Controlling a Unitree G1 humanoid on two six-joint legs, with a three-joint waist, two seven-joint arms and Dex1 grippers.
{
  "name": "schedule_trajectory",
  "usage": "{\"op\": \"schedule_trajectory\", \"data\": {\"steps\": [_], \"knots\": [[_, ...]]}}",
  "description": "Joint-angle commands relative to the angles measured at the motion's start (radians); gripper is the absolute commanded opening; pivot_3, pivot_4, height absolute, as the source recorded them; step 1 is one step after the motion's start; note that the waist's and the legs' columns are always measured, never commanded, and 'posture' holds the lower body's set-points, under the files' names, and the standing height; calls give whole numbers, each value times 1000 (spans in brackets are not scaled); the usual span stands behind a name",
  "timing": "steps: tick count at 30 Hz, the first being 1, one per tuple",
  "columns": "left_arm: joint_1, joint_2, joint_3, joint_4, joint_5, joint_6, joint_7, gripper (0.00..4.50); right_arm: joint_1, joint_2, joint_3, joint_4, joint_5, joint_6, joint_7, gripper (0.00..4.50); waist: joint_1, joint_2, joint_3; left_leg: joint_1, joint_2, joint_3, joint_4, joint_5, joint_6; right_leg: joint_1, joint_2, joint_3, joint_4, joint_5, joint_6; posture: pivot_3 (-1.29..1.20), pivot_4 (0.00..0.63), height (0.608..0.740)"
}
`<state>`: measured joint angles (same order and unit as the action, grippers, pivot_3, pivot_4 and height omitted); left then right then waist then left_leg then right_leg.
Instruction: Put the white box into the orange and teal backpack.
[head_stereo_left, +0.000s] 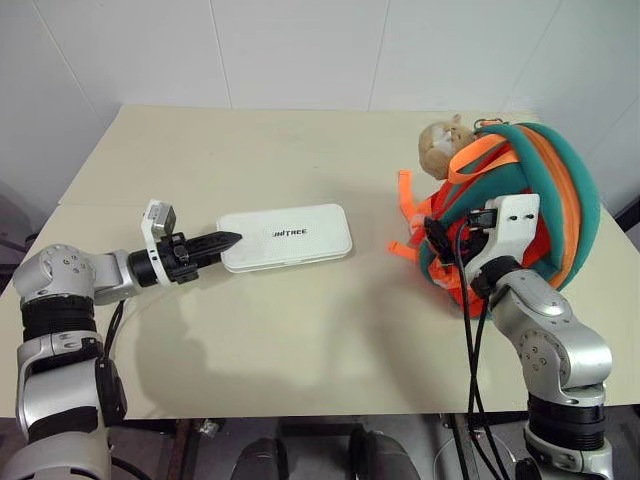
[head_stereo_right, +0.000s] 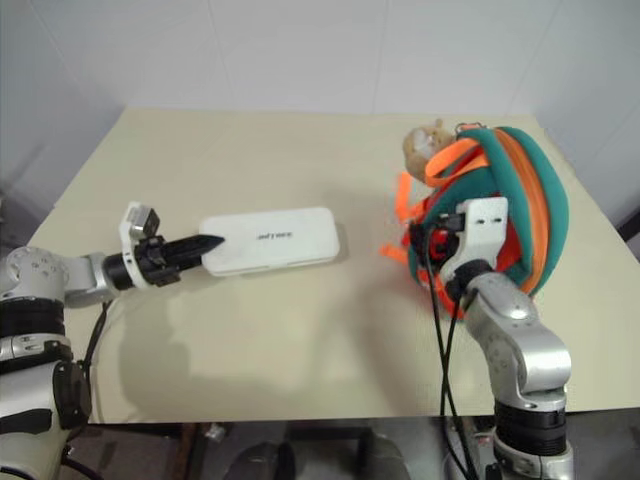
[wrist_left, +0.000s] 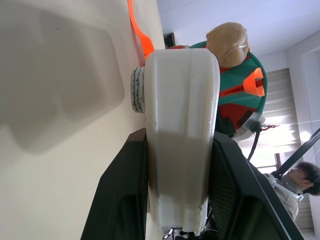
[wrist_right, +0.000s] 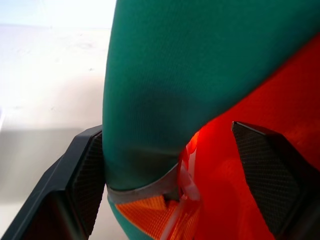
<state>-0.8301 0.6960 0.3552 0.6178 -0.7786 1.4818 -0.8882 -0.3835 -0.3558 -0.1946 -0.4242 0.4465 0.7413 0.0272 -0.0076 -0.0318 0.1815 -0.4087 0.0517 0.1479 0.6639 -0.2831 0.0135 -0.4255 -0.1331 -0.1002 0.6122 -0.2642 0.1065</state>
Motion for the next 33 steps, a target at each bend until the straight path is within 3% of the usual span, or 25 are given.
{"op": "schedule_trajectory", "data": {"steps": [1,17,30,33], "knots": [[1,10,38,-44,-31,12,-5,1263,-30,34,-18,-22,-18,-50,-19,4490,-1,0,0,0,0,0,0,0,0,0,0,0,0,0,0,0,150,740],[33,45,73,-119,-44,79,-1,1263,-228,135,20,296,-105,-241,19,4490,-27,0,0,0,0,0,-1,1,-2,-1,0,0,1,0,0,0,150,740],[51,51,103,-146,-45,89,19,1263,-252,165,11,336,-108,-317,32,4490,-26,1,0,0,1,0,-1,1,-2,-1,0,0,1,0,0,0,150,740],[46,50,102,-140,-43,84,20,1263,-262,174,15,333,-113,-330,26,3862,-26,1,1,0,1,0,-2,1,-2,-1,0,0,1,0,0,0,150,740]]}}
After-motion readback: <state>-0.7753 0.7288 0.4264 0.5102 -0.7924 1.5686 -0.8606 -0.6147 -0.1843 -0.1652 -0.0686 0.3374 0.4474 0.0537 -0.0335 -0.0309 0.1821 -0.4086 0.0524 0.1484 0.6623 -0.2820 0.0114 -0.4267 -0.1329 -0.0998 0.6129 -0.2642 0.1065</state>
